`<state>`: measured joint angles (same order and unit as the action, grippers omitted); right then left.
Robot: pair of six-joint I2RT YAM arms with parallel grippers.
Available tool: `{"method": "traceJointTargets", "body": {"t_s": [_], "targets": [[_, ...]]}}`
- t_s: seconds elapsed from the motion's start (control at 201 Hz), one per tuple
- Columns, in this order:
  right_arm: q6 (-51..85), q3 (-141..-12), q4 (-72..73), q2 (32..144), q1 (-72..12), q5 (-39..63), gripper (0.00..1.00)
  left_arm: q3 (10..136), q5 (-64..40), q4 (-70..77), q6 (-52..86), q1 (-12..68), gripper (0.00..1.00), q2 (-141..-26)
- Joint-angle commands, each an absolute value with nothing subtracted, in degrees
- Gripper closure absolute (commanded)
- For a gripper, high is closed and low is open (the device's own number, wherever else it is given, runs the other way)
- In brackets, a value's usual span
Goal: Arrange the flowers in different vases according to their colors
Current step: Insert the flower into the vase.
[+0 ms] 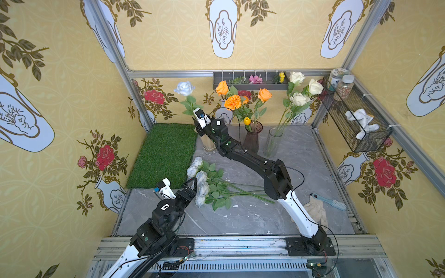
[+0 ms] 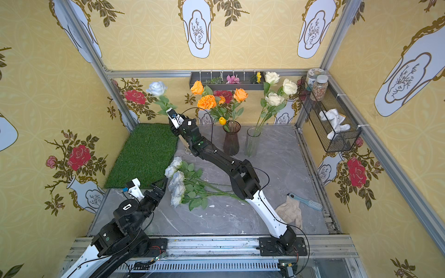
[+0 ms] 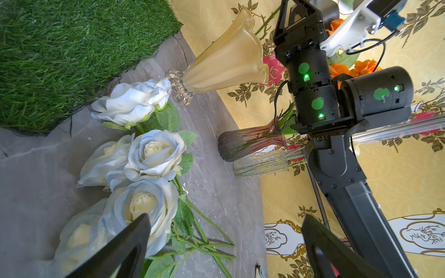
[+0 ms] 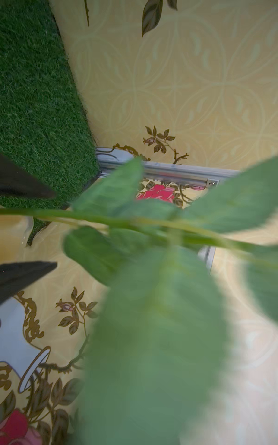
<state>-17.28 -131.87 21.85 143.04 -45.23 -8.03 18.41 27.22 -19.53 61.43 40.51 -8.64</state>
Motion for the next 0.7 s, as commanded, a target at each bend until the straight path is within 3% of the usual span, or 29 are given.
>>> {"method": "traceJointTargets", "body": {"t_s": [0.0, 0.105, 0.314, 0.692], "targets": [[-20.02, -129.24, 22.58, 140.55, -46.36, -11.47, 0.26, 18.26, 27.38, -19.51, 60.28, 40.43, 0.0, -8.06], [-20.02, -127.8, 21.72, 138.21, -47.35, -12.59, 0.19, 18.14, 27.34, -19.93, 60.12, 40.43, 0.0, -7.22], [-21.16, -126.39, 17.77, 133.49, -50.76, -15.3, 0.18, 18.18, 26.55, -20.75, 59.61, 40.32, 0.0, -5.89], [-6.89, -115.79, -1.69, 116.07, -57.03, -23.84, 0.19, 18.49, 24.04, -21.27, 58.49, 40.34, 0.0, -5.82]]}}
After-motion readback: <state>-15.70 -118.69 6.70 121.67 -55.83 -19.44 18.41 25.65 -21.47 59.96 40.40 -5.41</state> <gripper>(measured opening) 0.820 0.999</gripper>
